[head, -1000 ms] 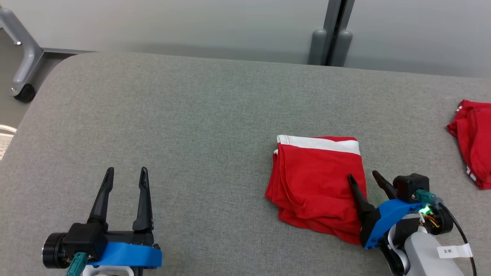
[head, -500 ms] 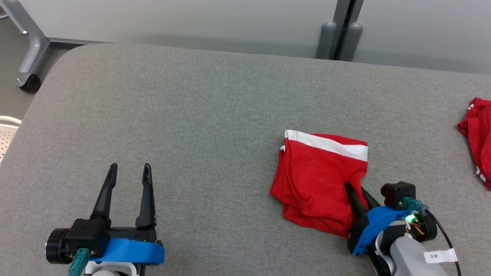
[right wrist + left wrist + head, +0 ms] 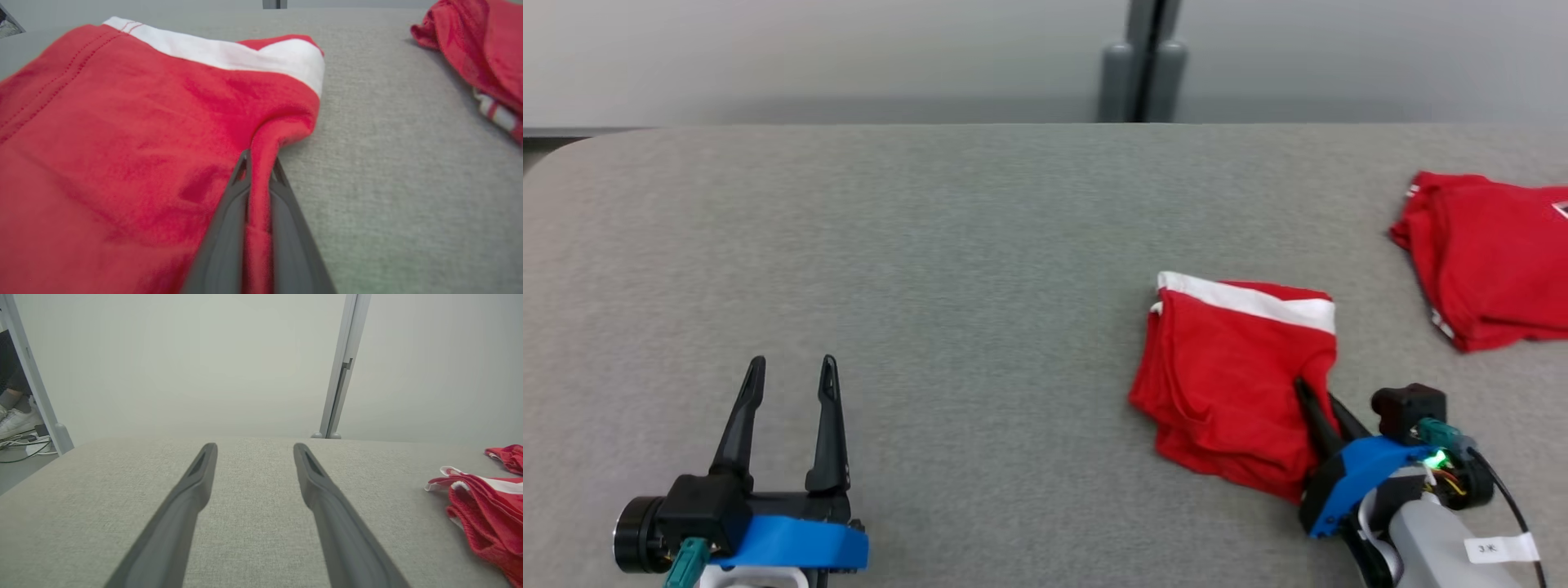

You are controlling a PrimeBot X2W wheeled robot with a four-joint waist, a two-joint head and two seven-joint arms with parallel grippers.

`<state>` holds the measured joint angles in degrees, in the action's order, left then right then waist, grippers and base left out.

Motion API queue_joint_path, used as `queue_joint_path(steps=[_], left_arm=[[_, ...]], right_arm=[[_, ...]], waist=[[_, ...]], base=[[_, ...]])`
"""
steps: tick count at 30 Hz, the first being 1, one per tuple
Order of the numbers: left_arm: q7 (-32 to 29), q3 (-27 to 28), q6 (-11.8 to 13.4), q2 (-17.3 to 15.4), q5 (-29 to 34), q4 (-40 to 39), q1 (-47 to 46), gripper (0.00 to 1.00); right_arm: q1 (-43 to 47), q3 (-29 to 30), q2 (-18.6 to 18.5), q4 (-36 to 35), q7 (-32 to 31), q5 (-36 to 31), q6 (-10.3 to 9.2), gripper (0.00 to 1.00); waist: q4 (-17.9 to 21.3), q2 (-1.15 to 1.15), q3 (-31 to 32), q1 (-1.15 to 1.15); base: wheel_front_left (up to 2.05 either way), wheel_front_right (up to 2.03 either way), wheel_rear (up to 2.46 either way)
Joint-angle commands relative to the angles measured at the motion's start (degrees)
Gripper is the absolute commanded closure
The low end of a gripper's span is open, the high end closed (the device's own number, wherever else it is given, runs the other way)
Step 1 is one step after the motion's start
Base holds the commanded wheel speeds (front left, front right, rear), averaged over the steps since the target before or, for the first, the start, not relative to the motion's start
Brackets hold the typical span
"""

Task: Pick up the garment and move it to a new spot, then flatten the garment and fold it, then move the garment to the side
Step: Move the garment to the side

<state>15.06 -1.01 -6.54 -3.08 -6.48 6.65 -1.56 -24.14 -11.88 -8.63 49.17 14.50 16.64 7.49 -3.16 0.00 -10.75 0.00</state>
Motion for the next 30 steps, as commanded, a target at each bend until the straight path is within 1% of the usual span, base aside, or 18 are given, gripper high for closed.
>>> queue_joint_path(steps=[1, 6, 7, 11, 14, 17, 22, 27, 30], left_arm=[[0.1, -0.2, 0.0, 0.1, 0.3, -0.3, -0.3, 0.0], [0.1, -0.2, -0.2, -0.2, 0.6, -0.4, -1.6, 0.0], [0.1, -0.2, -0.2, -0.2, 0.6, -0.4, -1.6, 0.0], [0.1, -0.2, -0.3, -0.6, 0.9, -0.4, -2.6, 0.0], [0.1, -0.3, -0.4, -0.8, 1.1, -0.4, -3.3, 0.0], [0.1, -0.5, -0.4, -0.8, 1.5, -0.3, -3.8, 0.0], [0.1, -0.7, -0.5, -1.0, 1.5, -0.7, -5.1, 0.0], [0.1, -0.8, -0.5, -1.3, 1.8, -1.5, -6.5, 0.0], [0.1, -0.8, -0.6, -1.5, 2.1, -2.2, -7.5, 0.0]], right_arm=[[1.1, 0.4, -1.8, -0.4, 0.5, 0.8, 0.02, 1.0], [2.1, 0.8, -4.7, -1.8, 0.6, 1.8, 0.01, 1.0], [2.1, 0.8, -4.7, -1.8, 0.6, 1.8, 0.01, 1.0], [2.4, 1.1, -6.4, -3.0, 0.6, 1.9, 0.02, 1.0], [1.6, 0.7, -7.4, -4.0, 0.7, 1.3, 0.02, 1.0], [0.3, -0.2, -8.0, -5.8, 0.7, 0.3, 0.02, 1.0], [-3.9, -1.9, -10.2, -8.6, 0.7, -2.1, 0.02, 1.0], [-11.0, -4.3, -14.4, -9.3, -1.2, -2.6, 0.02, 1.0], [-16.0, -5.9, -18.5, -8.7, -2.8, -2.2, 0.01, 1.0]], waist=[[3.4, 0.0, 0.8, 0.0], [8.5, 0.0, -0.3, 0.0], [8.5, 0.0, -0.3, 0.0], [11.5, 0.0, -1.3, 0.0], [12.8, 0.0, -2.0, 0.0], [13.0, 0.0, -2.3, 0.0], [11.9, 0.0, -3.8, 0.0], [10.3, 0.0, -7.3, 0.0], [9.6, 0.0, -10.1, 0.0]], base=[[0.0, 0.0, 0.0], [0.0, 0.0, 0.0], [0.0, 0.0, 0.0], [0.0, 0.0, 0.0], [0.0, 0.0, 0.0], [0.0, 0.0, 0.0], [0.0, 0.0, 0.0], [0.0, 0.0, 0.0], [0.0, 0.0, 0.0]])
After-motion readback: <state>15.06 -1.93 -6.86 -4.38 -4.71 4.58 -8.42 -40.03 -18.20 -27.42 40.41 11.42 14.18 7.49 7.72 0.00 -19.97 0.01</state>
